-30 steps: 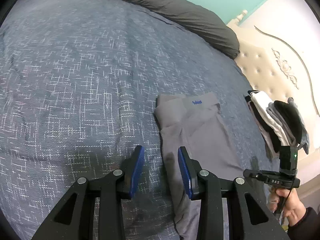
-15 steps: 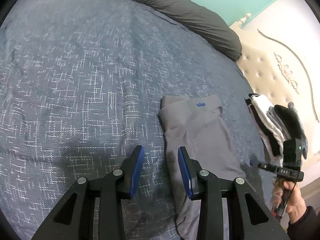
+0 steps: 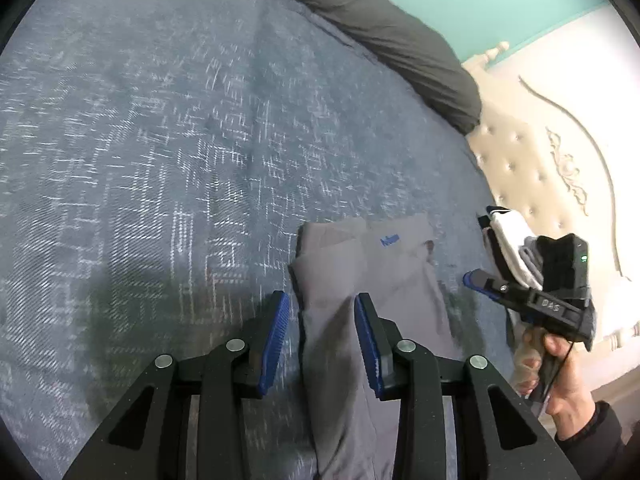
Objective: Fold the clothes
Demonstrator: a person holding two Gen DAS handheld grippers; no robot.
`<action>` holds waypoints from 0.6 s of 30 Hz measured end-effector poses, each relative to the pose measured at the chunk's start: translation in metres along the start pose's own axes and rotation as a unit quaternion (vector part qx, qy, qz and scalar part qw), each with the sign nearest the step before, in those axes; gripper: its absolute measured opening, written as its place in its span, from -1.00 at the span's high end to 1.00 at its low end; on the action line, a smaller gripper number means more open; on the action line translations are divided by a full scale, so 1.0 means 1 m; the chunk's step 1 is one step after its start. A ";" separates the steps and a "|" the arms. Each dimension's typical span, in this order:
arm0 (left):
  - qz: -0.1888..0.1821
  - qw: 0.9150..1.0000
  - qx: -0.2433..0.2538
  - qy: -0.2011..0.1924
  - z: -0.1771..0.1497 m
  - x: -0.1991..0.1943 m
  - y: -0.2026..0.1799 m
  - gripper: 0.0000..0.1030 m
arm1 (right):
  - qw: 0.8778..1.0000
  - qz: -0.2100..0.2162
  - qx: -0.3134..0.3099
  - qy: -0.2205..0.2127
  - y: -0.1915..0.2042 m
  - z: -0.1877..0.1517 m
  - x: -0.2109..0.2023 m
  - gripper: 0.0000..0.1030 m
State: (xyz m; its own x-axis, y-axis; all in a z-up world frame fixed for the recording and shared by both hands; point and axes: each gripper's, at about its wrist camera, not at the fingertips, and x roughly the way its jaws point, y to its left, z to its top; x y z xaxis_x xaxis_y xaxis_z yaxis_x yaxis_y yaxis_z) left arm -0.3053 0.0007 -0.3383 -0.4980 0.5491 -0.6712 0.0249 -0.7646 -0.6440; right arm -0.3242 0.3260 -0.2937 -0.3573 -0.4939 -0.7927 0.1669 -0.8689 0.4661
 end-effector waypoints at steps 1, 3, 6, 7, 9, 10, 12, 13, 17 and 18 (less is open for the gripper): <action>0.000 1.000 -0.002 0.002 0.001 0.003 0.001 0.32 | 1.000 0.001 -0.001 0.000 0.000 0.002 0.000 0.42; -0.006 1.000 -0.007 0.005 0.002 0.007 0.002 0.55 | 1.000 0.004 -0.003 0.000 0.002 0.005 0.002 0.42; -0.005 1.000 -0.007 0.001 0.005 0.007 0.001 0.80 | 1.000 0.009 -0.002 0.002 0.002 0.005 0.005 0.42; -0.005 1.000 -0.007 -0.001 0.005 0.007 0.001 0.83 | 1.000 0.010 -0.002 0.003 0.000 0.005 0.007 0.42; -0.004 1.000 -0.008 -0.006 0.007 0.007 -0.001 0.84 | 1.000 0.010 -0.002 0.006 -0.003 0.004 0.009 0.42; -0.004 1.000 -0.008 -0.008 0.008 0.007 -0.002 0.84 | 1.000 0.010 -0.001 0.007 -0.005 0.004 0.010 0.42; -0.004 1.000 -0.009 -0.013 0.011 0.007 -0.003 0.84 | 1.000 0.012 0.001 0.009 -0.008 0.004 0.011 0.42; -0.003 1.000 -0.011 -0.014 0.013 0.008 -0.003 0.84 | 1.000 0.013 0.002 0.008 -0.009 0.004 0.011 0.42; -0.003 1.000 -0.028 -0.012 0.019 0.015 0.003 0.84 | 1.000 0.023 0.003 0.009 -0.009 0.008 0.014 0.41; -0.004 1.000 -0.028 -0.011 0.019 0.016 0.003 0.83 | 1.000 0.025 0.003 0.010 -0.009 0.009 0.016 0.36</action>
State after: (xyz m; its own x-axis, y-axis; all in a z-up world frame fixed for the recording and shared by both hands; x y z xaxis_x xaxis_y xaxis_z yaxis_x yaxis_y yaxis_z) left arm -0.3298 0.0004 -0.3444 -0.5171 0.5468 -0.6585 0.0698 -0.7398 -0.6692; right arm -0.3397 0.3261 -0.3065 -0.3295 -0.5378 -0.7760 0.1792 -0.8426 0.5078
